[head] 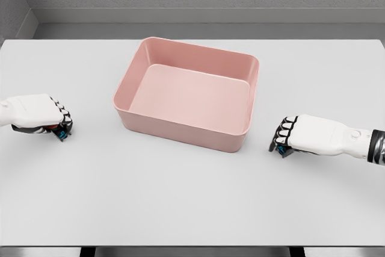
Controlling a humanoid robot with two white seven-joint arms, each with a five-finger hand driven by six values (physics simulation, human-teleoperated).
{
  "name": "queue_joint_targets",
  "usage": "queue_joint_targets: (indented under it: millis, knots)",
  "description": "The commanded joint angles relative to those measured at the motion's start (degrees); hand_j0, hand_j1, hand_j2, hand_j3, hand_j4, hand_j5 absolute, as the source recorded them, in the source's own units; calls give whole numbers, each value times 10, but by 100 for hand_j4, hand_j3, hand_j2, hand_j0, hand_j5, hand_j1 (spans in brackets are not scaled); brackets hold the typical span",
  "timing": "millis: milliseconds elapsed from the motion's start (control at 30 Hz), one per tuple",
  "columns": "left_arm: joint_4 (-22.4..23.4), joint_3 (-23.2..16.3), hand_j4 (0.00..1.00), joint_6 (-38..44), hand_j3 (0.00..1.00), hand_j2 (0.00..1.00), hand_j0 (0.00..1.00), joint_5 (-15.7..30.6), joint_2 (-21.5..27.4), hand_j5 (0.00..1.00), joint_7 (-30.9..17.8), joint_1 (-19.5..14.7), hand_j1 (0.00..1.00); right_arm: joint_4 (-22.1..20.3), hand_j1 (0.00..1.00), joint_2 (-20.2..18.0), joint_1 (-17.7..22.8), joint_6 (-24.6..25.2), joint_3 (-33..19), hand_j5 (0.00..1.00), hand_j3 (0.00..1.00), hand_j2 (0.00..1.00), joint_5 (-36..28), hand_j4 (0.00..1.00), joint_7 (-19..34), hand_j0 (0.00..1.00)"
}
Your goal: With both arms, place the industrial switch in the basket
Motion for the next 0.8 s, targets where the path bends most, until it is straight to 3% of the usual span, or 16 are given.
queue_joint_targets:
  millis: [0, 400, 767]
  knots:
    - [-2, 2, 48, 0, 48, 48, 48, 2, 1, 48, 0, -1, 48, 0, 56, 0, -1, 0, -1, 56, 56, 56, -1, 56, 0, 56]
    - [-11, 4, 48, -7, 48, 48, 48, 17, -17, 48, -1, -36, 48, 0, 50, -5, -7, 0, -12, 50, 50, 50, 2, 50, -2, 50]
    - [-11, 7, 48, -7, 48, 48, 48, 43, -36, 48, -4, -74, 48, 0, 48, -5, -10, 0, -54, 48, 48, 48, -4, 48, -7, 48]
